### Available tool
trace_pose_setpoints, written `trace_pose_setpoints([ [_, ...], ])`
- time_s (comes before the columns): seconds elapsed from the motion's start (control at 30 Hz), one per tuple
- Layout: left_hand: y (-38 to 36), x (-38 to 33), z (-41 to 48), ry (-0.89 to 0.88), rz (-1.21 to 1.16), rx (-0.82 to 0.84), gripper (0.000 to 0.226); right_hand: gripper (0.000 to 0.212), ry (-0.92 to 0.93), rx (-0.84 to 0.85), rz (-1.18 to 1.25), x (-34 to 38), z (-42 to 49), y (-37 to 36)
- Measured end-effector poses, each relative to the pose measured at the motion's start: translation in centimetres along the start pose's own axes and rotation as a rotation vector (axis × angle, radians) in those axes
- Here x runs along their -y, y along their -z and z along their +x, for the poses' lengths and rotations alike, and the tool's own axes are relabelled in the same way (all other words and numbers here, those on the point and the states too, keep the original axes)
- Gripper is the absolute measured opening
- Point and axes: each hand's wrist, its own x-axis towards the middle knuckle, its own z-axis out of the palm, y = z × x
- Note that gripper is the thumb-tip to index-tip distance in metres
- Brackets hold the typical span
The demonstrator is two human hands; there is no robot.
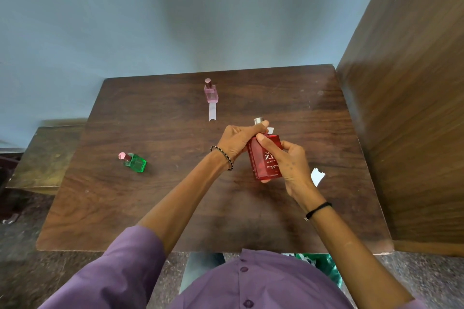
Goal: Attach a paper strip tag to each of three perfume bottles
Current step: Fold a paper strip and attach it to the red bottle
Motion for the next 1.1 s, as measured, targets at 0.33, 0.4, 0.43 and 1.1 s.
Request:
trace_pose_setpoints([
  [0.33, 1.0, -0.5, 3.2, 0.063, -0.153, -0.101, 0.053, 0.044, 0.104, 0.063, -0.095, 0.6, 3.0, 0.3],
  [0.4, 1.4, -0.7, 4.1, 0.061, -0.203, -0.116, 0.029, 0.044, 0.114, 0.078, -0.117, 0.6, 3.9, 0.3],
  [0.43, 1.7, -0.7, 4.6, 0.049, -0.2, -0.112, 0.019, 0.045, 0.117, 0.084, -0.123, 0.6, 4.5, 0.2],
  [1.1, 6.0, 3.3, 17.1, 0.006, 0.117, -0.235, 0.047, 0.05, 0.294, 0.073, -0.547, 5.1, 21.3, -4.2],
])
